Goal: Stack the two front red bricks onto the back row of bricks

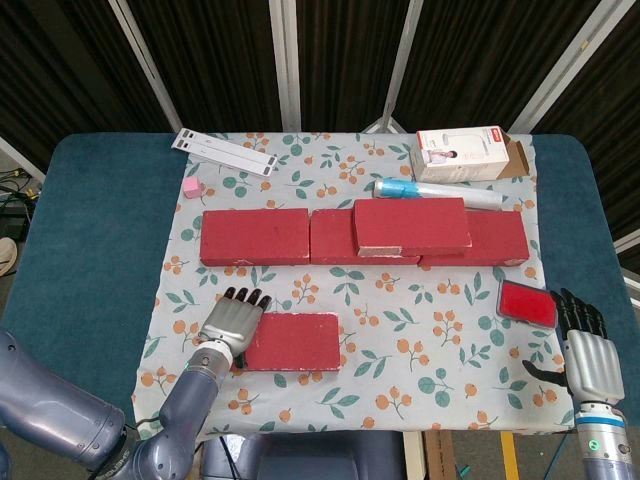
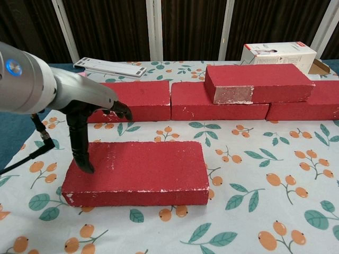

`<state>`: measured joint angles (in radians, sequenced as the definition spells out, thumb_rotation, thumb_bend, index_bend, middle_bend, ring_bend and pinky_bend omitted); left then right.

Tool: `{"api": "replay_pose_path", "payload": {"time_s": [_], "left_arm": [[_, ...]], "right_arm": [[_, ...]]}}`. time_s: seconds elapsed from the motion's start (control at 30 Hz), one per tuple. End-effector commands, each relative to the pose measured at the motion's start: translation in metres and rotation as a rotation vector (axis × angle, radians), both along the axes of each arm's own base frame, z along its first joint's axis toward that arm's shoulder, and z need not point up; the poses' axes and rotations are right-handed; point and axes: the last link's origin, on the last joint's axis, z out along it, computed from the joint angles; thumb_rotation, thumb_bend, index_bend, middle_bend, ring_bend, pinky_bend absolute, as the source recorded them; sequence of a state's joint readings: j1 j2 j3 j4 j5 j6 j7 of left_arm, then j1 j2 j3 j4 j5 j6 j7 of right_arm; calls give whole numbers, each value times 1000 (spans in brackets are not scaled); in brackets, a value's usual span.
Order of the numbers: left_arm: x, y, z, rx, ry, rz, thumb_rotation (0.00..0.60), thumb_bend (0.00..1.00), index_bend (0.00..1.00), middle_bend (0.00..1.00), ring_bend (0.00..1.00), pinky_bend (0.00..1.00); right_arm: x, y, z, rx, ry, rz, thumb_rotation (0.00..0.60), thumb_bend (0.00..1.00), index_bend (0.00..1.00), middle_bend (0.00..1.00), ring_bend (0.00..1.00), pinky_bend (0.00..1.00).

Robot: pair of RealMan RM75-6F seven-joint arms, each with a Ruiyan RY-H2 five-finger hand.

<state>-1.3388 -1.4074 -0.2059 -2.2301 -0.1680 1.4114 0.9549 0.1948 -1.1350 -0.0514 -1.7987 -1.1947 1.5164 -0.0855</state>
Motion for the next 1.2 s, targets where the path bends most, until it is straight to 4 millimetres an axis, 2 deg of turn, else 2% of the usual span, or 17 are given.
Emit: {"api": "replay_pose_path", "payload": {"time_s": [0.03, 0.67, 1.2], "left_arm": [[0, -1, -8, -3, 4, -8, 600, 0, 0, 0, 0, 0], [3, -8, -38, -8, -7, -23, 600, 0, 0, 0, 0, 0], [3, -11, -51, -6, 8, -30, 600, 0, 0, 0, 0, 0]], "right_arm": [[-1, 0, 1, -2, 0, -4, 600, 68, 0, 0, 0, 0], [-3, -1, 2, -10, -3, -8, 600, 69, 0, 0, 0, 0], [-4, -1, 4, -16, -13, -13, 600, 69, 0, 0, 0, 0]]}}
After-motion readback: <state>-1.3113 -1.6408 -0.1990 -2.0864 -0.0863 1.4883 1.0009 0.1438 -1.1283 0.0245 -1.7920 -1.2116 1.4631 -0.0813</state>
